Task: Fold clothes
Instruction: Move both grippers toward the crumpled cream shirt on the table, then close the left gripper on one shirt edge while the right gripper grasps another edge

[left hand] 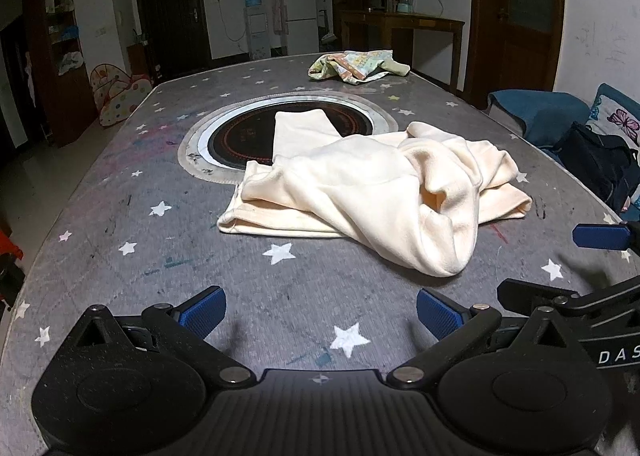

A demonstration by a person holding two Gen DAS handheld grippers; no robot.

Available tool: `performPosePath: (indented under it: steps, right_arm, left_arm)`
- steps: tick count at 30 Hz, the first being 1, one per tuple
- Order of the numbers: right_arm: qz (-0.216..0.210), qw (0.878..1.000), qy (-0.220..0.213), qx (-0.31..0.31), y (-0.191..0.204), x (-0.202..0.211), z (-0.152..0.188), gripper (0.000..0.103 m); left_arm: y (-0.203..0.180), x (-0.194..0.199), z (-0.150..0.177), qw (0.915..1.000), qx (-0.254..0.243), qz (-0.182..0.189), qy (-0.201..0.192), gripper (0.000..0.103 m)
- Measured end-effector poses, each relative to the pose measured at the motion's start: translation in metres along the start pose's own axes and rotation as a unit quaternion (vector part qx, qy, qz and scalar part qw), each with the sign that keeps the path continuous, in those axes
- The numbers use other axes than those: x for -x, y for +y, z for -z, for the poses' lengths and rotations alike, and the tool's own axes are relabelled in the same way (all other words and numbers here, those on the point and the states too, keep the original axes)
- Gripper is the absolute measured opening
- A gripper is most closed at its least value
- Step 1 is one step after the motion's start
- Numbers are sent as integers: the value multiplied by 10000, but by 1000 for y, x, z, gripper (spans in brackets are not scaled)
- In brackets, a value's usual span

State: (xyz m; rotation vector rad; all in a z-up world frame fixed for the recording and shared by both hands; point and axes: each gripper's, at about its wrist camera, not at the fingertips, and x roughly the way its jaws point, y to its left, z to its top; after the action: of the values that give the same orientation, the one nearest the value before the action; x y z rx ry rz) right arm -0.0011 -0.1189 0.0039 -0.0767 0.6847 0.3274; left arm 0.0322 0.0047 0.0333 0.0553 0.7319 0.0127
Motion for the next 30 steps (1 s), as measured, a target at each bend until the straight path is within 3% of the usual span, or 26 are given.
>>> performPosePath:
  steps: [30]
  right_arm:
    - [-83,10000,-4,14,-1,-12,-18,103]
  left_arm:
    - [9,-10,-19,10000,27,2,-1,103]
